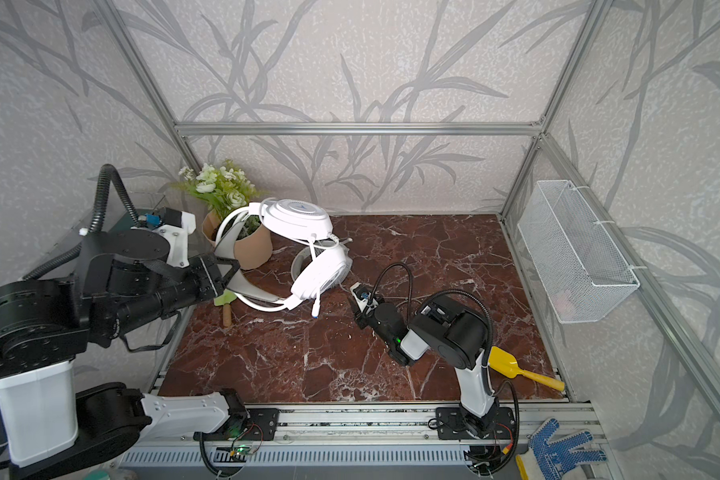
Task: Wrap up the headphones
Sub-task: 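Hold the headset up with the left gripper while the right pulls the cable back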
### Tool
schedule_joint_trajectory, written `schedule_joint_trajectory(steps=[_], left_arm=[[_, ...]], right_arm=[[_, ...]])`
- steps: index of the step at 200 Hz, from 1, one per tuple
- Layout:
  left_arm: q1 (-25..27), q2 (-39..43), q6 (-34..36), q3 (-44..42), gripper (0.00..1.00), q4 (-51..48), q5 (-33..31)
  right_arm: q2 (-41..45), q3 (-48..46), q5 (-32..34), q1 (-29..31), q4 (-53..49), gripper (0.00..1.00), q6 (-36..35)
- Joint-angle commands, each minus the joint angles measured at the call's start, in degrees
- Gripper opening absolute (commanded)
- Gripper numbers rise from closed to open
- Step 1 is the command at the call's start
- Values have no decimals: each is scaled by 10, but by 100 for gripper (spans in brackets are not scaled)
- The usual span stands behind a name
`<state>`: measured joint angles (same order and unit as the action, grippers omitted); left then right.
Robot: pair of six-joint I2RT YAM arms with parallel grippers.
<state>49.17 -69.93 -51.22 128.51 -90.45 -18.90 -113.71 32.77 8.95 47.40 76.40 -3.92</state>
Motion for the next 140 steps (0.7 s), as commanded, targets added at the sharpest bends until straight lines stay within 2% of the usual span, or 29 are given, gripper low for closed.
schedule_joint_trajectory(steps=[1, 12, 40, 91, 112, 140], left_arm=[[0, 3, -24, 20, 0, 29, -17], [0, 1, -22, 28, 0, 26, -21], [0, 3, -19, 32, 0, 22, -35], [0, 2, -3, 36, 0, 27, -66], [-1, -4, 0, 36, 0, 25, -82], [-10, -7, 14, 19, 0, 44, -96]], right_arm=[[-15, 11, 13, -2, 10, 36, 12], [-16, 11, 15, -2, 15, 34, 13], [-9, 3, 4, -2, 14, 20, 15], [1, -20, -18, 7, 27, 1, 27], [23, -36, -22, 26, 29, 0, 36], [75, -48, -3, 90, -12, 0, 13]])
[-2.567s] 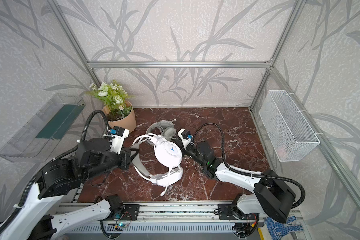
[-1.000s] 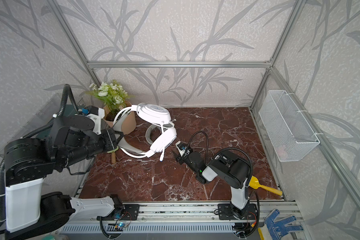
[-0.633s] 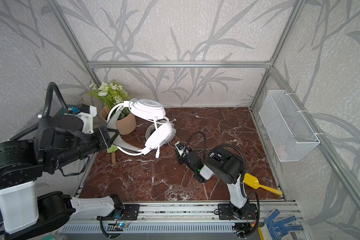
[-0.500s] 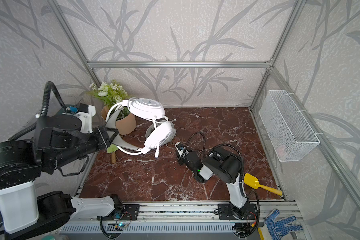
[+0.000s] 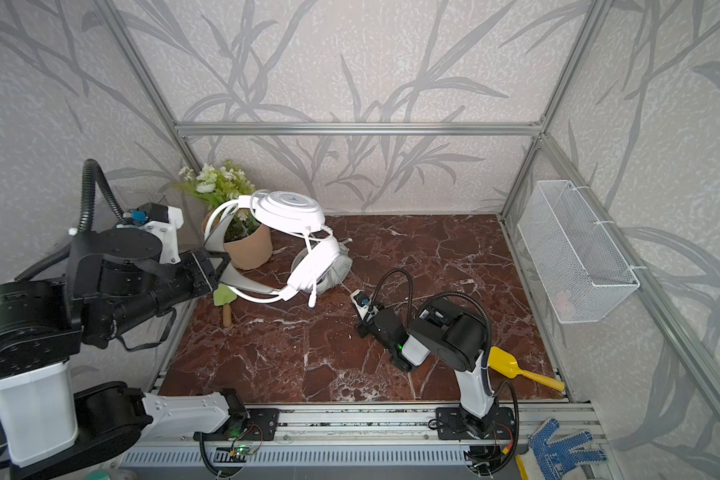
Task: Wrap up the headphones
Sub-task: 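Hold the headset up with the left gripper while the right pulls the cable back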
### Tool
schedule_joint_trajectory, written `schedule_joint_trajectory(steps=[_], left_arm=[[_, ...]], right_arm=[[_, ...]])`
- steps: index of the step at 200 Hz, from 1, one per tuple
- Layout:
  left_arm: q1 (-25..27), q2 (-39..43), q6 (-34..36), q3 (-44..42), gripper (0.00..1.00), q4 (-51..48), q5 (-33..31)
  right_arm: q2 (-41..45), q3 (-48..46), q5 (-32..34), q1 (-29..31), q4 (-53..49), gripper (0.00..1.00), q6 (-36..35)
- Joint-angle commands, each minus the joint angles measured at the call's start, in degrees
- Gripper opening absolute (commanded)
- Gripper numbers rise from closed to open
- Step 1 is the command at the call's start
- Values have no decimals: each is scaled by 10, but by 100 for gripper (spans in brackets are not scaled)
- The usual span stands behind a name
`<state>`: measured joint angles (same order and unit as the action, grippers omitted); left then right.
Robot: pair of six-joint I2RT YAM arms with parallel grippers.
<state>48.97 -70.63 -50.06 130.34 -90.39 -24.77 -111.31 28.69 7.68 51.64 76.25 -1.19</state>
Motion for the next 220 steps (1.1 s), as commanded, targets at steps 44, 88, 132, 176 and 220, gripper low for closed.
schedule_joint_trajectory(steps=[44, 88, 132, 176, 220], left_arm=[[-76, -24, 31, -18, 0, 62, -9], [-187, -42, 73, -80, 0, 105, 41], [-263, -63, 85, -153, 0, 156, 104], [-347, -81, 84, -224, 0, 196, 181], [-378, -74, 78, -277, 0, 229, 209]], right_arm=[[185, -7, 1, 154, -168, 0, -71], [338, 21, -5, 252, -423, 0, -118], [408, 94, -82, 305, -654, 0, -129], [390, 188, -106, 367, -840, 0, -161], [387, 238, -64, 416, -896, 0, -185]])
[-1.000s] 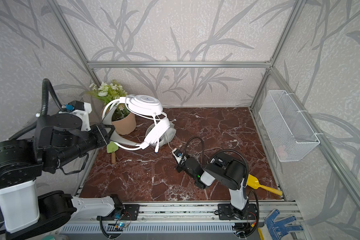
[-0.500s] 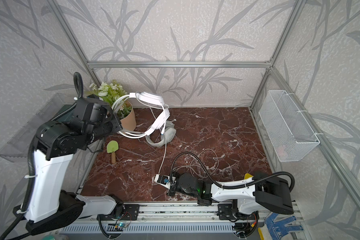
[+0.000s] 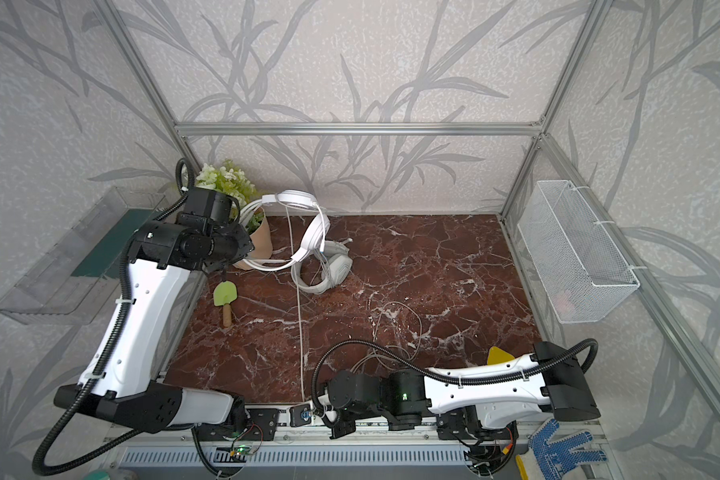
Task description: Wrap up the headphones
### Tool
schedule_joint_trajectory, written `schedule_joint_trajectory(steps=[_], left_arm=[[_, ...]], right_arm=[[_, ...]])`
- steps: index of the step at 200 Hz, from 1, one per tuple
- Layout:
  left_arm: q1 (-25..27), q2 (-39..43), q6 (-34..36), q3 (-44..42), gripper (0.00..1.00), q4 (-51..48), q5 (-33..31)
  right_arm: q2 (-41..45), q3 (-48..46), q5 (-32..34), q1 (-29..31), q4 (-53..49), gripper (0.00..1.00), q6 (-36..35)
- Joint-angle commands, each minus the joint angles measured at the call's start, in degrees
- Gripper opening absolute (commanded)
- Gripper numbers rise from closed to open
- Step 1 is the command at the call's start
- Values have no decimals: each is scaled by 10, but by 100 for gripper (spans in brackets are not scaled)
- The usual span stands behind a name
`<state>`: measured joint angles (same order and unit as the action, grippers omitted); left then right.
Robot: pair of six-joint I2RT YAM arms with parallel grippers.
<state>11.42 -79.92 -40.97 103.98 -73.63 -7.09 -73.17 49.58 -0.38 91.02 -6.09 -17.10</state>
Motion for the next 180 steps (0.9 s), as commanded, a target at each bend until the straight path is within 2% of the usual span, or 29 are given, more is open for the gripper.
schedule_joint_trajectory(steps=[1, 39, 50, 80, 138, 156, 180], left_arm=[[-3, 19, -13, -15, 0, 62, 32], [-3, 23, 0, -81, 0, 80, 22], [-3, 27, 23, -111, 0, 99, 38], [0, 47, 26, -177, 0, 120, 54], [40, 63, 66, -286, 0, 131, 15], [58, 70, 77, -309, 0, 139, 2], [84, 74, 85, -333, 0, 156, 19]], right_arm=[[7, 30, 16, 23, -74, 0, -27], [20, 89, -4, 28, -134, 0, -61], [16, 111, 2, 30, -162, 0, -71], [13, 160, 36, 30, -217, 0, -104], [4, 230, 115, 30, -240, 0, -204], [-8, 252, 115, 25, -241, 0, -231], [-29, 280, 98, 8, -246, 0, -244]])
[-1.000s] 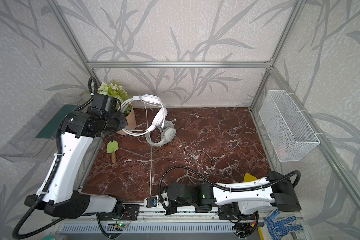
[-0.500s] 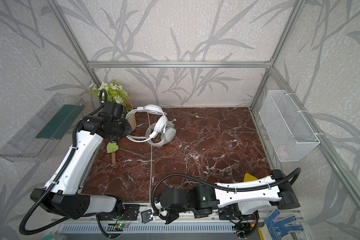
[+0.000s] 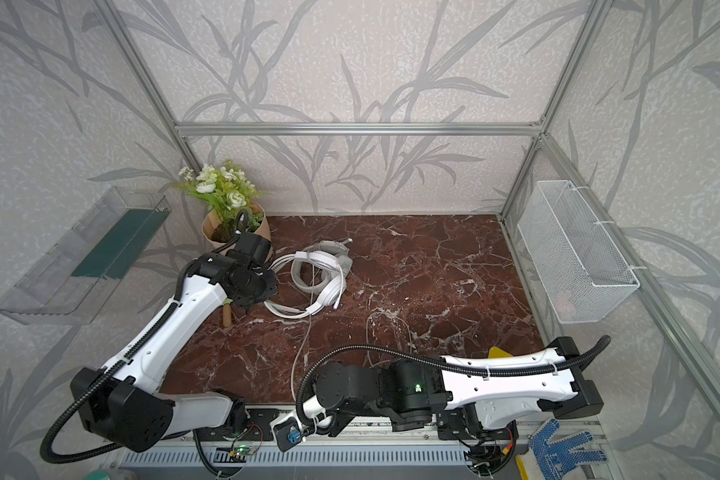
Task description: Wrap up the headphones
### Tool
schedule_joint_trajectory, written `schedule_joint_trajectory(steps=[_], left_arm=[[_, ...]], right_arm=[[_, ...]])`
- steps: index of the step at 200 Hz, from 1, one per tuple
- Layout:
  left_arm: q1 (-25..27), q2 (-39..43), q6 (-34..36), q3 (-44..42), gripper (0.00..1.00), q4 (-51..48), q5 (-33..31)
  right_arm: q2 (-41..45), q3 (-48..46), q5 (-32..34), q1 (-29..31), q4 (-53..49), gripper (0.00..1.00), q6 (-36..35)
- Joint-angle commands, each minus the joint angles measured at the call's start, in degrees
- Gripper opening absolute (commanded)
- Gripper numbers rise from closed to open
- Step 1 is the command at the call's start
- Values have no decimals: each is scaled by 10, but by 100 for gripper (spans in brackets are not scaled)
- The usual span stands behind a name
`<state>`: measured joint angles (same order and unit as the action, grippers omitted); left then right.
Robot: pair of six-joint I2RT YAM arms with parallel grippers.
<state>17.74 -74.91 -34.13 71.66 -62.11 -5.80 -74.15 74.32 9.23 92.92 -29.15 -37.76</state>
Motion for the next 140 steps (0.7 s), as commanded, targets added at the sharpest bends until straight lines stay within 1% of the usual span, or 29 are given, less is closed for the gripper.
schedule_joint_trajectory(steps=[1, 13, 45, 65, 83, 98, 125, 140], left_arm=[[22, 25, 17, -11, 0, 41, 6], [37, 24, 24, -14, 0, 43, 2], [75, 29, 53, -30, 0, 44, -3], [90, 38, 71, -43, 0, 37, -17], [96, 46, 83, -61, 0, 32, -25], [99, 52, 85, -80, 0, 32, -33], [111, 62, 88, -108, 0, 42, -13], [123, 67, 89, -120, 0, 47, -7]], right_arm=[[-21, 34, 2, -12, -16, 0, -38], [-30, 44, 7, -22, -18, 0, -47], [-39, 65, 54, -60, -25, 0, -82], [-30, 79, 53, -86, -37, 0, -96], [-24, 99, 36, -109, -53, 0, -102], [-27, 122, 12, -116, -74, 0, -102], [-45, 159, -22, -121, -98, 0, -104], [-57, 177, -37, -133, -110, 0, -104]])
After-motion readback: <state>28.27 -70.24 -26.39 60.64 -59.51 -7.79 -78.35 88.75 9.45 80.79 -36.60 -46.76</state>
